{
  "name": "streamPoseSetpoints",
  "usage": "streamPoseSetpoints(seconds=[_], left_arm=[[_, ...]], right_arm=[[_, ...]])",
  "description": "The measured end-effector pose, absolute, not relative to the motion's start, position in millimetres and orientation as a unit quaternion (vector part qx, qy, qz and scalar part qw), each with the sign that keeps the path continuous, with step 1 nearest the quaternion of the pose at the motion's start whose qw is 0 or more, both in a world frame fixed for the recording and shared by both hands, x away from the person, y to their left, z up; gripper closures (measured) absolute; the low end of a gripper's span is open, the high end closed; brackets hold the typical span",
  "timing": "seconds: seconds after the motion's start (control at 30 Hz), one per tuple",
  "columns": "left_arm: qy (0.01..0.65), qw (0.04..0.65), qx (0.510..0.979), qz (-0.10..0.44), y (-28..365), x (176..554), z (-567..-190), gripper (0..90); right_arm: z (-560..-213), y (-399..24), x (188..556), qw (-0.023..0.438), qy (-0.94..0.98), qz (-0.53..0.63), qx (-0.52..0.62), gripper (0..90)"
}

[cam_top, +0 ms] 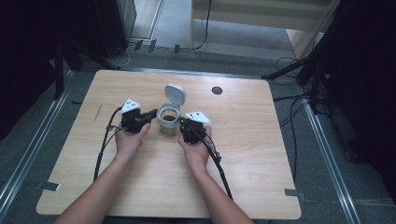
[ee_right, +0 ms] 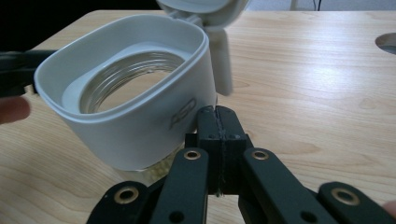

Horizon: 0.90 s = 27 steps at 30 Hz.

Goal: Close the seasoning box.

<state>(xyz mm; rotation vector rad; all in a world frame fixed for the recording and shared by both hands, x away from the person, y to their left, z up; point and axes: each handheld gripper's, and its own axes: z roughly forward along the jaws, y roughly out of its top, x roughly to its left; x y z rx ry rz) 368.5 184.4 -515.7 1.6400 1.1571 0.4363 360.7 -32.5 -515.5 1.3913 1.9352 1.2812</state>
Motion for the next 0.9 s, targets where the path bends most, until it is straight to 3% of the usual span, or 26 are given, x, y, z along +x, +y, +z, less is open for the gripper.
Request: streamPoseSetpoints(seconds=[0.27,0.5,0.63,0.77,0.83,0.9], left_arm=[[0.482,0.517,0.685,0.176,171.3,361.0,-523.3,90.0],[0.493,0.516,0.671,0.202,177.2,355.3,-526.1,89.0],[0.502,0.527,0.655,0.205,197.7,346.4,-531.0,77.2],[0.506,0.524,0.653,0.208,212.0,338.1,-532.9,66.1],[0.514,0.522,0.649,0.208,218.6,335.0,-532.9,55.5],[0.524,0.511,0.648,0.212,225.4,330.7,-532.5,38.8]], right_arm=[[-514.0,-46.1,367.1,0.219,0.704,0.459,0.495,90.0],[-509.0,-60.4,378.4,0.220,0.708,0.465,0.484,90.0],[-493.7,-72.8,397.3,0.239,0.707,0.468,0.473,90.0],[-477.1,-74.0,417.5,0.231,0.719,0.477,0.449,90.0],[-471.0,-70.9,426.1,0.229,0.722,0.477,0.445,90.0],[-465.9,-68.0,433.6,0.235,0.723,0.474,0.444,90.0]])
